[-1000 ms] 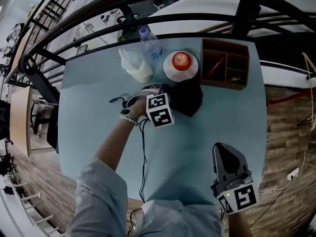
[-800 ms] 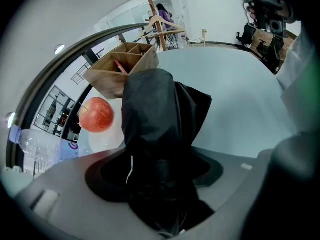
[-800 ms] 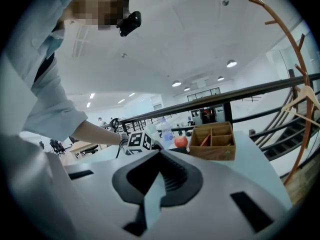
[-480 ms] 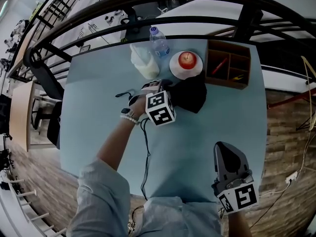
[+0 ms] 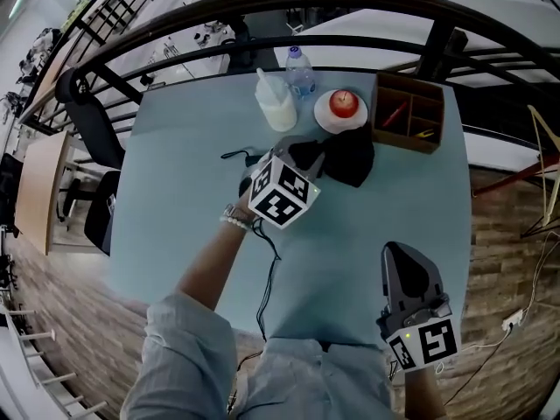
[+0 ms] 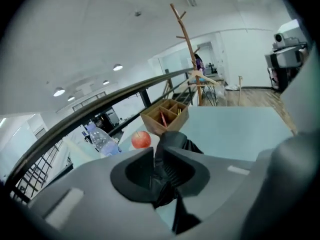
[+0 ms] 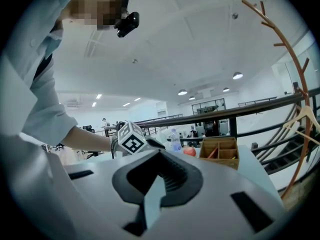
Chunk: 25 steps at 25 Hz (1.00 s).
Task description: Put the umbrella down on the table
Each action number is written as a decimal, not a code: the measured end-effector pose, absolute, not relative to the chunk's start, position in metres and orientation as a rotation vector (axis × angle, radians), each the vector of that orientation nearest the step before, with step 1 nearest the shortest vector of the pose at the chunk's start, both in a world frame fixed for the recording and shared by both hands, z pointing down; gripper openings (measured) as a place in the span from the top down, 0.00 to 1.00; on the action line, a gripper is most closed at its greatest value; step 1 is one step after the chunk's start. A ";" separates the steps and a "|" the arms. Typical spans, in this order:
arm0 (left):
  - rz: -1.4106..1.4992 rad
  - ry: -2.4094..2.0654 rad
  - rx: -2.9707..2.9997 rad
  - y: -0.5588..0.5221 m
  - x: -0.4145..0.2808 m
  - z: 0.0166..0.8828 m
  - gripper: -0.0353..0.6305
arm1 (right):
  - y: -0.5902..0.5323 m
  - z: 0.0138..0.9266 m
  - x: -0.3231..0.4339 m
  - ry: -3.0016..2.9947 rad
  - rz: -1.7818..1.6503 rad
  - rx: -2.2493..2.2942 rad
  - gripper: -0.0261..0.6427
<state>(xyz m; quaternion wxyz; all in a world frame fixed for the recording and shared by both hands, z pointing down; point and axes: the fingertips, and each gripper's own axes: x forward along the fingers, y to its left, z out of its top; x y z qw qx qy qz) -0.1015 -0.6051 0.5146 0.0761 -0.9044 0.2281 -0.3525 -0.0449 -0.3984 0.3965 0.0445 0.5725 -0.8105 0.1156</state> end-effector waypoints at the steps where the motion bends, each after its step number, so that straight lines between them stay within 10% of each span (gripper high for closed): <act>1: -1.008 0.711 -2.722 -0.601 -0.103 0.505 0.89 | -0.395 0.393 -0.047 -2.478 0.340 1.752 0.97; 25: -0.458 0.863 -2.854 -0.425 -0.170 0.364 0.94 | -0.308 0.327 -0.102 -2.495 0.050 1.834 0.97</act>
